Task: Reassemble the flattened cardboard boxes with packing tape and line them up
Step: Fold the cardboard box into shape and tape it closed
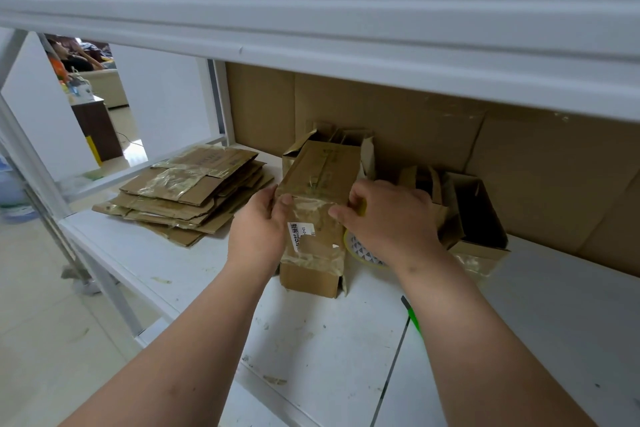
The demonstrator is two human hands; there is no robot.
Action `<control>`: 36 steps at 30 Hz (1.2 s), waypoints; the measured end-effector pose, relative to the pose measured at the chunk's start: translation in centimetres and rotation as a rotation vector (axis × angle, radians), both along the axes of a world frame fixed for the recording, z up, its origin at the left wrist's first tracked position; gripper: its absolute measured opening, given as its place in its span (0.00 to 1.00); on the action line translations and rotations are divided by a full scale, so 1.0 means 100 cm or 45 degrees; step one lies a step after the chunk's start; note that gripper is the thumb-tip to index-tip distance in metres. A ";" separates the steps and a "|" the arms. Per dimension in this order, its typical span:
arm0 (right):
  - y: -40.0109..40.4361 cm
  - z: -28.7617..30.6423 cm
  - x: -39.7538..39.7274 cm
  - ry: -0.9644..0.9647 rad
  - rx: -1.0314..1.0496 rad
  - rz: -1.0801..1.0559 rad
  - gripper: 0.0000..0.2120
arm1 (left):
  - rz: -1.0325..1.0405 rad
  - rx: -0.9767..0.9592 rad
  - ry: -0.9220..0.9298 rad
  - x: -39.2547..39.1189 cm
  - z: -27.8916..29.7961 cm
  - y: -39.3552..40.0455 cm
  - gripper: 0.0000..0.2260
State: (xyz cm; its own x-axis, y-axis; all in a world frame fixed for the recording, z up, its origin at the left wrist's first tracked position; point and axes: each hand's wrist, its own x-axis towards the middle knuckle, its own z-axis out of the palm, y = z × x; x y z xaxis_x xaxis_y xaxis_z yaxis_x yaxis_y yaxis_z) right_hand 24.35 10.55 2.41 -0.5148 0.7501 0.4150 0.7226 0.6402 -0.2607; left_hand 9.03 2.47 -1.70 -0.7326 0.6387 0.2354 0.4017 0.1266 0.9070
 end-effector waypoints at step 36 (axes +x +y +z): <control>-0.015 0.000 -0.014 0.193 -0.322 0.077 0.09 | -0.194 0.470 -0.527 -0.020 -0.015 -0.004 0.12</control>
